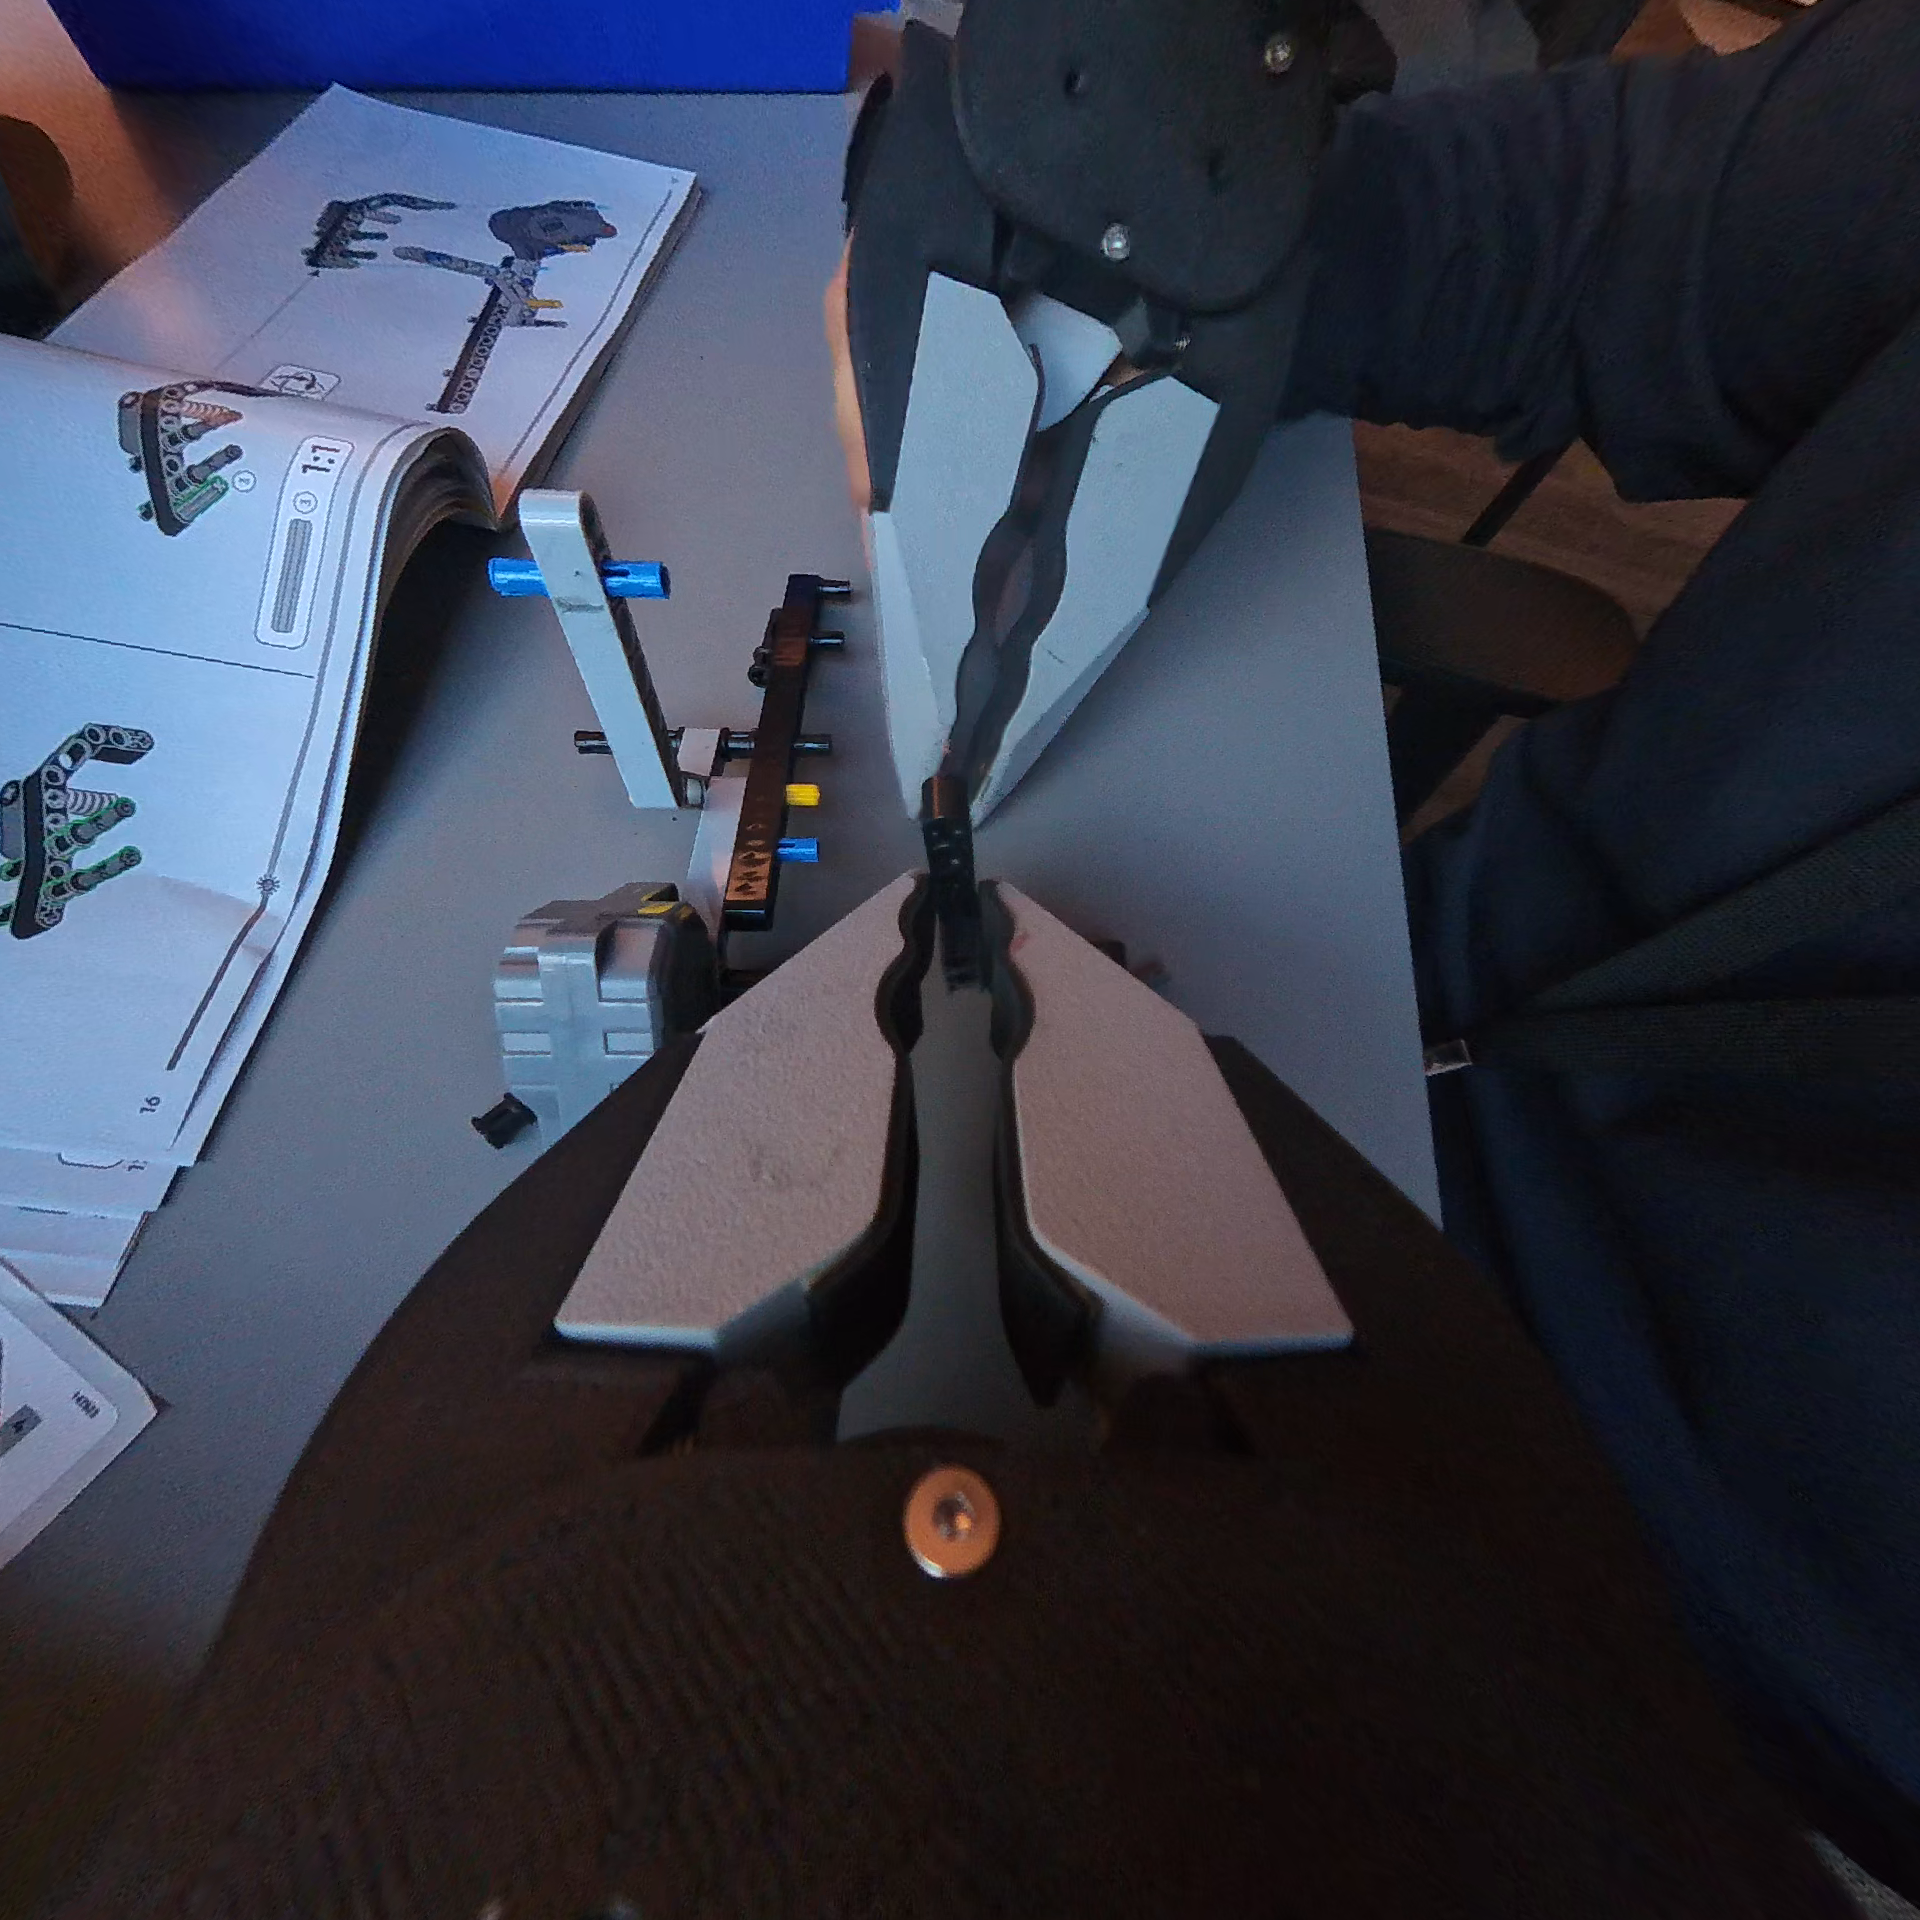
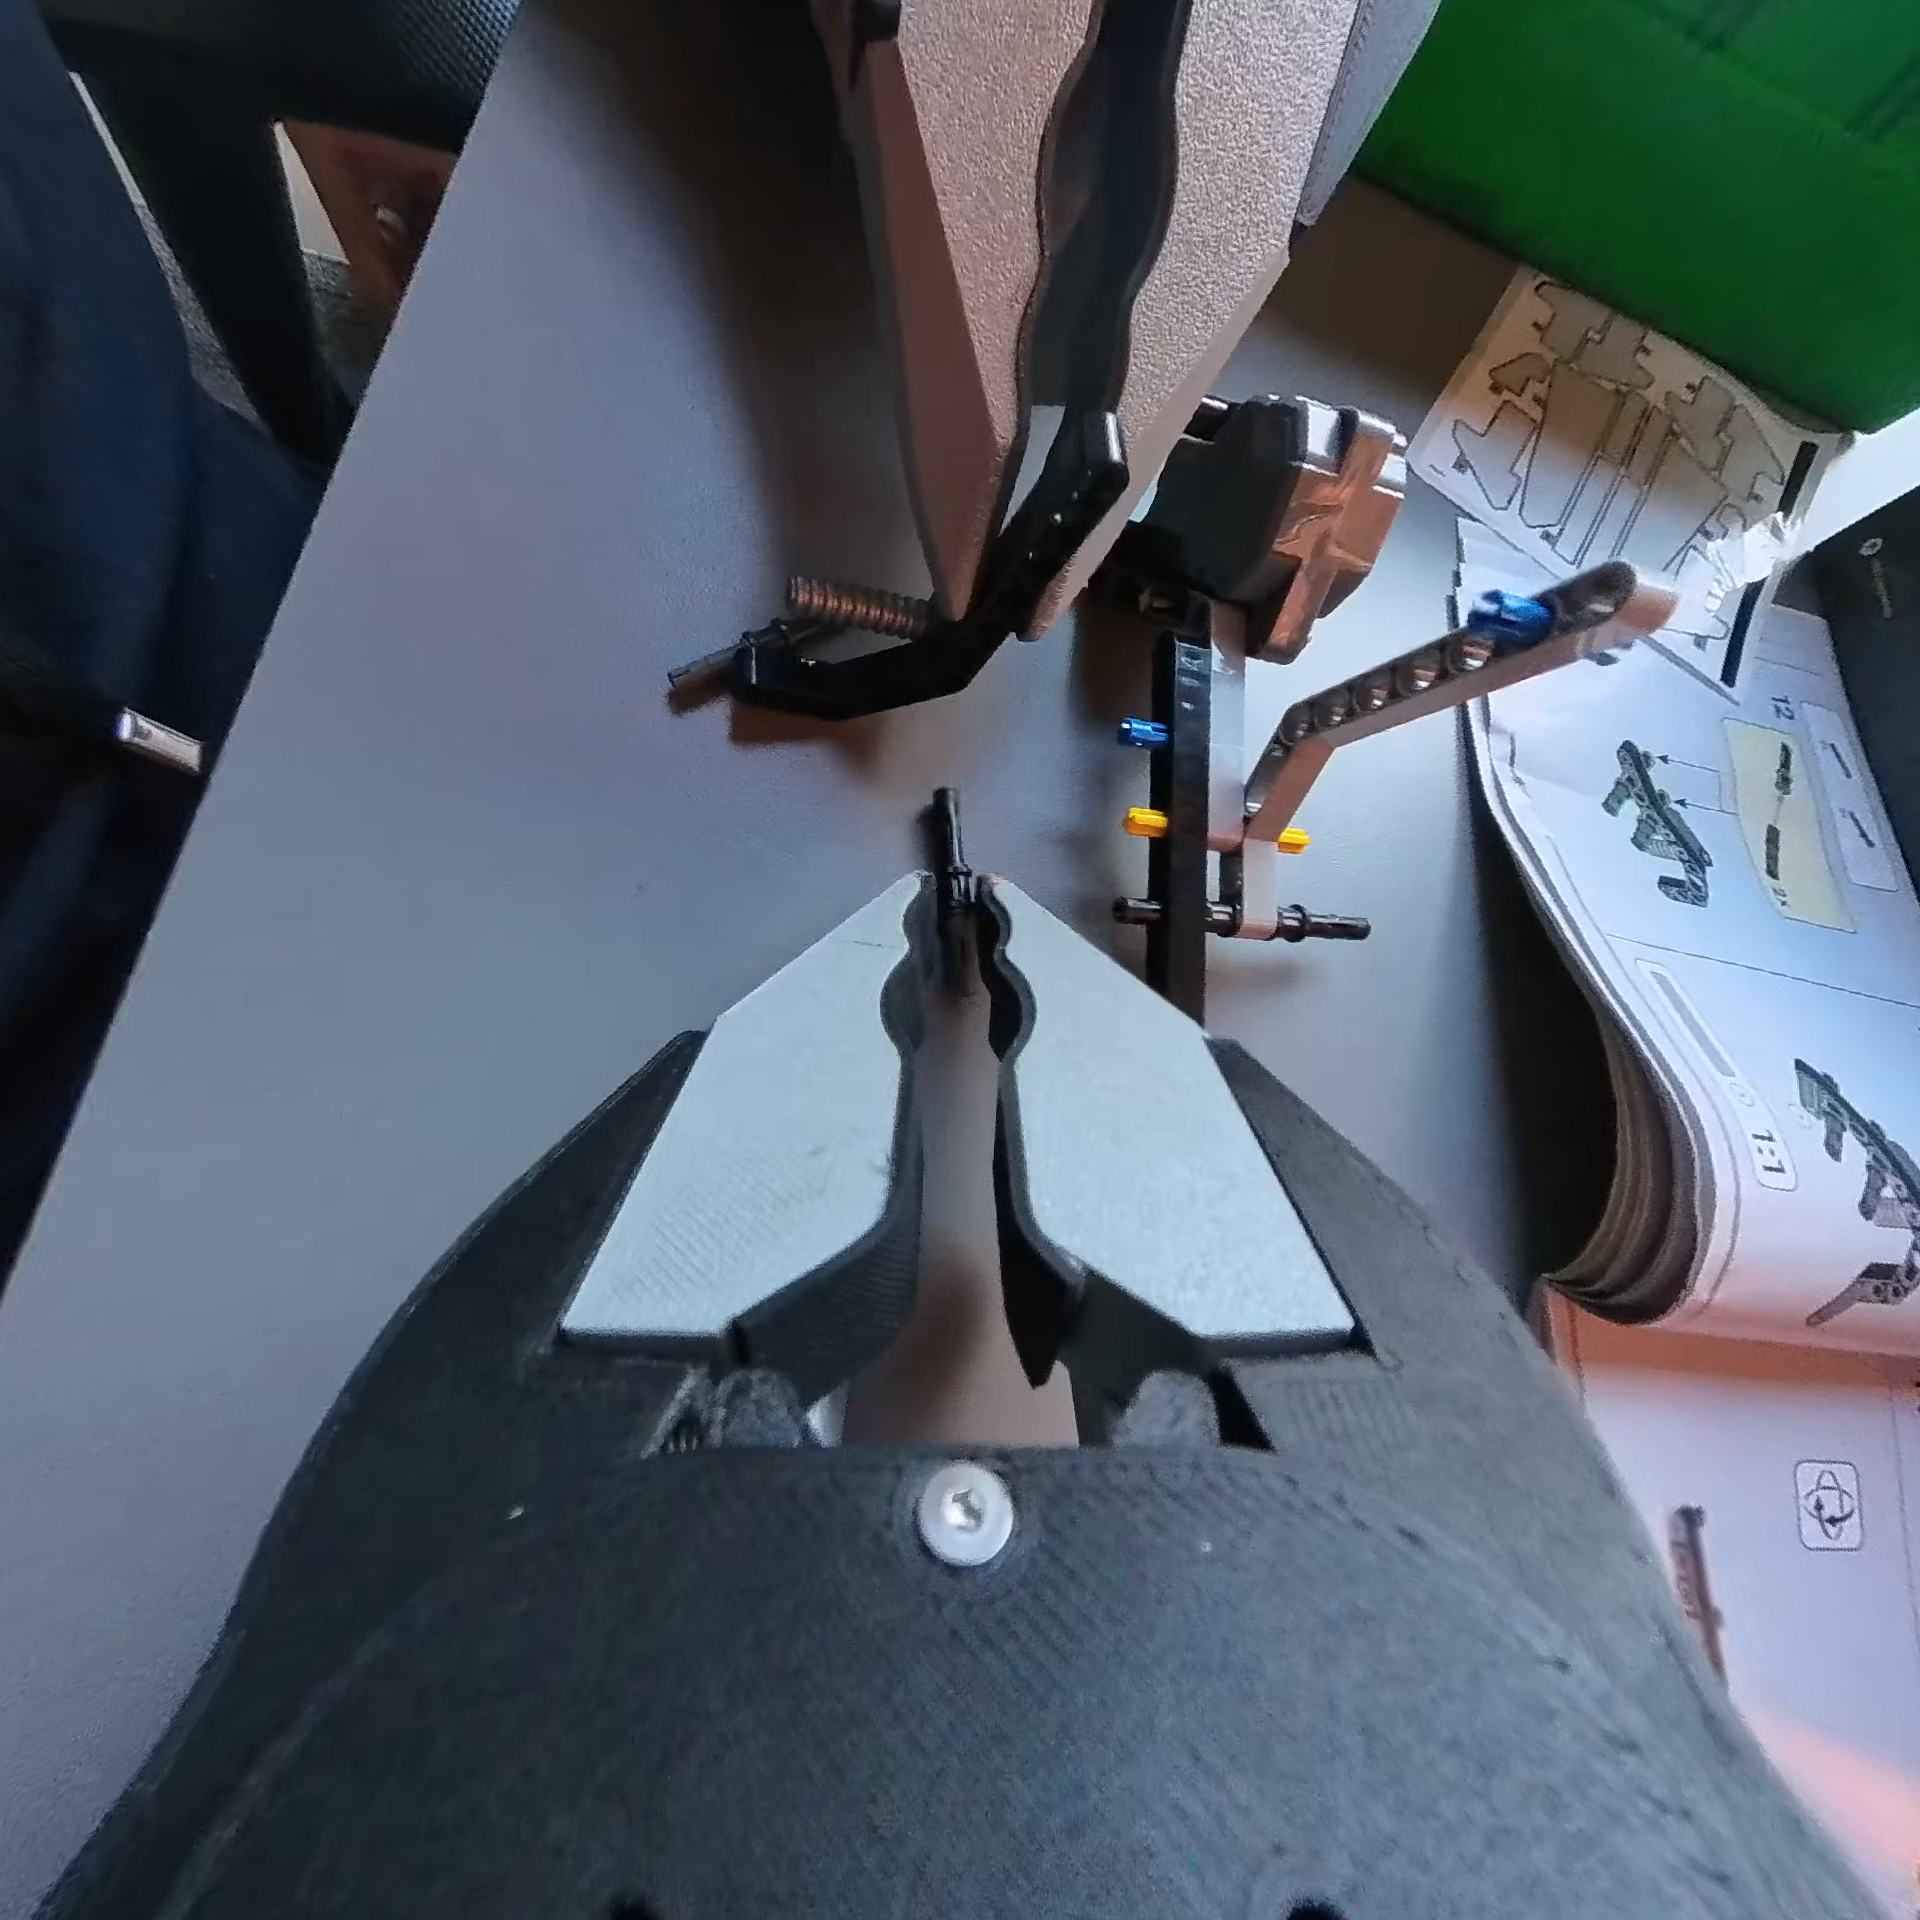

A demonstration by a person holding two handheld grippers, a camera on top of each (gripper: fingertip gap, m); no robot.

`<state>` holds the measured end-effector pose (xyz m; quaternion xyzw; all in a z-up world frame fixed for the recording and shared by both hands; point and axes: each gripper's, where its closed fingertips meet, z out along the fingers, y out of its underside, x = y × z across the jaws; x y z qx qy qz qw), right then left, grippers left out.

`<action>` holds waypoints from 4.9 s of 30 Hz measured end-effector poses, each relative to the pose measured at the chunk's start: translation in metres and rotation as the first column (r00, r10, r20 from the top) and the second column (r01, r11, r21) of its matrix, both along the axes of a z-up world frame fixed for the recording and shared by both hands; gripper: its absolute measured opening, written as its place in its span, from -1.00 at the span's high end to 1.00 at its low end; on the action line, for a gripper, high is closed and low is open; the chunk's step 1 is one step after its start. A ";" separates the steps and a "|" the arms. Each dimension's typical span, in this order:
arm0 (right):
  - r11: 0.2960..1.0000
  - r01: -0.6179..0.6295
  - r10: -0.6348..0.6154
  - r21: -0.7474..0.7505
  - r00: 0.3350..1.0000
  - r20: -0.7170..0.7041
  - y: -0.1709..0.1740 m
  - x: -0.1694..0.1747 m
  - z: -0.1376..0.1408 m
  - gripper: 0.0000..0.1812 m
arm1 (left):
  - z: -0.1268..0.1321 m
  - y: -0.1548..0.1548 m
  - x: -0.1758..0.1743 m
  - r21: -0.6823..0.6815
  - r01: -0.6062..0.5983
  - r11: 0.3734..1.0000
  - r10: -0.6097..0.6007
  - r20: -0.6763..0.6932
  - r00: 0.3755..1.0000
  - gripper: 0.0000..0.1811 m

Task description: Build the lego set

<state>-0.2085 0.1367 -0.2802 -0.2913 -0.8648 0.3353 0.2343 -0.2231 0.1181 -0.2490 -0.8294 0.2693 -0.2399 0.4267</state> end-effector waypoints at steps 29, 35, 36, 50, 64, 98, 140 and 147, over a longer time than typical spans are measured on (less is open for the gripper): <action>0.989 0.057 -0.064 -0.136 0.997 -0.050 -0.012 -0.005 0.028 0.98 | 0.000 0.001 -0.004 0.015 -0.026 1.000 0.027 -0.020 0.999 0.94; 0.981 0.108 -0.116 -0.163 0.993 -0.039 -0.007 -0.008 0.038 0.98 | -0.001 0.003 -0.002 0.024 -0.020 0.999 0.021 -0.033 0.999 0.94; 0.979 0.108 -0.115 -0.170 0.993 -0.030 -0.008 -0.008 0.039 0.98 | 0.000 0.002 -0.001 0.023 -0.016 1.000 0.016 -0.028 0.999 0.94; 0.988 0.091 -0.093 -0.125 0.996 -0.009 -0.013 -0.004 0.034 0.98 | 0.000 0.000 0.005 -0.001 0.030 1.000 -0.030 -0.002 1.000 0.95; 0.982 0.097 -0.093 -0.162 0.995 0.032 -0.013 -0.004 0.024 0.98 | -0.020 0.002 0.009 -0.035 0.038 0.999 -0.043 -0.153 0.987 0.83; 0.946 0.130 -0.133 -0.296 0.991 0.010 -0.006 -0.006 0.046 0.98 | 0.014 -0.001 0.007 -0.180 0.067 0.981 0.003 0.361 0.932 0.95; 0.977 0.069 -0.068 -0.200 0.998 0.011 -0.015 -0.002 0.032 0.98 | -0.006 -0.001 0.019 -0.219 0.064 0.974 -0.017 0.212 0.977 0.95; 0.980 0.079 -0.078 -0.185 0.997 0.015 -0.013 -0.002 0.029 0.98 | 0.000 0.000 0.014 -0.206 0.048 0.977 0.007 0.256 0.967 0.95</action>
